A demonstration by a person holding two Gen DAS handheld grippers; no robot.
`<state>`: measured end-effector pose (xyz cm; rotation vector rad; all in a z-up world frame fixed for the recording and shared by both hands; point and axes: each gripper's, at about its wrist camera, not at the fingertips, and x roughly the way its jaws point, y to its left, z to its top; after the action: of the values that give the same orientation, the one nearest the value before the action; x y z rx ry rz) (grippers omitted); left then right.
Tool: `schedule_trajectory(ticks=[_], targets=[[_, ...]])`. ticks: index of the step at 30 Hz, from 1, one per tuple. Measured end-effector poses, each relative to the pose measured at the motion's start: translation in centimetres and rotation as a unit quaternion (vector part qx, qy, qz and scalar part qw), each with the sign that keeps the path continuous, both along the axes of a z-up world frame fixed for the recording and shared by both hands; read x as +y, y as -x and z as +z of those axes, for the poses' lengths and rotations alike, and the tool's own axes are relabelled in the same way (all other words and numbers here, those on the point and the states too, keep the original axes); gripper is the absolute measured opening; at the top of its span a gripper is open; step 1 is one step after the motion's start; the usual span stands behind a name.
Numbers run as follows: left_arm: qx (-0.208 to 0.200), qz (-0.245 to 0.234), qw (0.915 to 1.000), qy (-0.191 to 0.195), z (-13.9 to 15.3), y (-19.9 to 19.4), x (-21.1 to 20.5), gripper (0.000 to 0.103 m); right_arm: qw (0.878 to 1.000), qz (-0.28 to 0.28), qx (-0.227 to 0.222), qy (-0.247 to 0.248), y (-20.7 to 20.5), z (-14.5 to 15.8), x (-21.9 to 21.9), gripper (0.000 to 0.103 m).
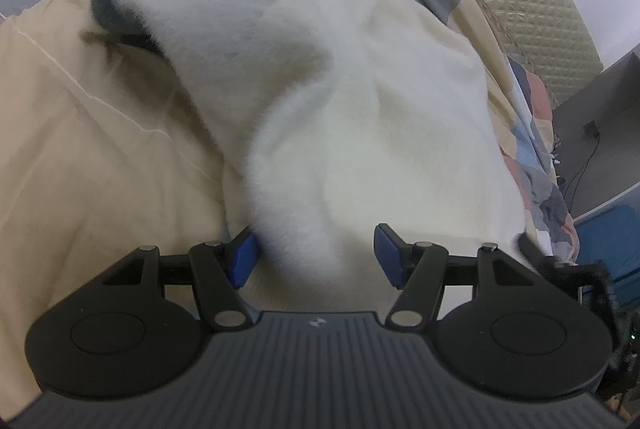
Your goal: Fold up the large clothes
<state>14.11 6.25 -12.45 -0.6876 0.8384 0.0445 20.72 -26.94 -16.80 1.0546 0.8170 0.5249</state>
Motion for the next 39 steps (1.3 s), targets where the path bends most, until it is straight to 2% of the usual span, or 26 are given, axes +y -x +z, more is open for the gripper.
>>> schedule_trajectory(ticks=[5, 9, 13, 18, 24, 26, 28, 30, 33, 36, 37, 38, 39], targets=[[-0.001, 0.004, 0.9999, 0.009, 0.0, 0.0, 0.3, 0.067, 0.997, -0.020, -0.031, -0.063, 1.4, 2.3, -1.8, 0.081], [-0.002, 0.010, 0.9997, 0.024, -0.1, 0.1, 0.8, 0.067, 0.994, -0.031, -0.050, -0.088, 2.5, 3.8, -2.9, 0.081], [-0.005, 0.021, 0.9990, 0.039, 0.1, 0.6, 1.2, 0.067, 0.995, -0.052, -0.048, -0.067, 3.5, 4.1, -4.0, 0.081], [-0.005, 0.050, 0.9963, 0.070, 0.5, 1.8, 2.6, 0.067, 0.998, -0.064, -0.005, -0.010, 3.2, 2.7, -3.3, 0.081], [0.000, 0.072, 0.9942, 0.080, 0.0, 1.4, 3.6, 0.068, 0.998, -0.008, 0.023, 0.051, 2.0, 0.2, 0.2, 0.080], [-0.005, 0.070, 0.9943, 0.080, -0.2, 0.8, 3.6, 0.068, 0.997, 0.005, 0.014, 0.076, 1.6, 0.0, 0.9, 0.074], [-0.009, 0.075, 0.9948, 0.068, -0.2, 0.1, 3.7, 0.068, 0.995, -0.004, 0.002, 0.105, 1.0, 0.1, 1.0, 0.063], [-0.025, 0.074, 0.9949, 0.064, 0.3, -0.4, 4.3, 0.067, 0.993, -0.010, -0.005, 0.117, 0.4, 0.3, 0.2, 0.062], [-0.049, 0.028, 0.9931, 0.103, 0.5, -1.6, 4.7, 0.067, 0.993, -0.039, -0.017, 0.106, -0.2, 0.5, -2.1, 0.058], [-0.034, -0.003, 0.9956, 0.087, 0.1, -2.4, 3.7, 0.063, 0.997, -0.014, -0.007, 0.073, -0.5, -0.4, -2.1, 0.053], [-0.031, -0.007, 0.9971, 0.069, 0.1, -2.6, 3.1, 0.057, 0.997, 0.000, -0.007, 0.078, -0.6, -0.6, -1.5, 0.046], [-0.029, -0.010, 0.9980, 0.055, 0.2, -2.7, 2.9, 0.044, 0.995, 0.012, -0.009, 0.096, -0.5, -0.6, -0.9, 0.041], [-0.026, -0.012, 0.9987, 0.042, 0.3, -2.8, 2.6, 0.035, 0.993, 0.023, -0.013, 0.117, -0.4, -0.5, -0.3, 0.030]])
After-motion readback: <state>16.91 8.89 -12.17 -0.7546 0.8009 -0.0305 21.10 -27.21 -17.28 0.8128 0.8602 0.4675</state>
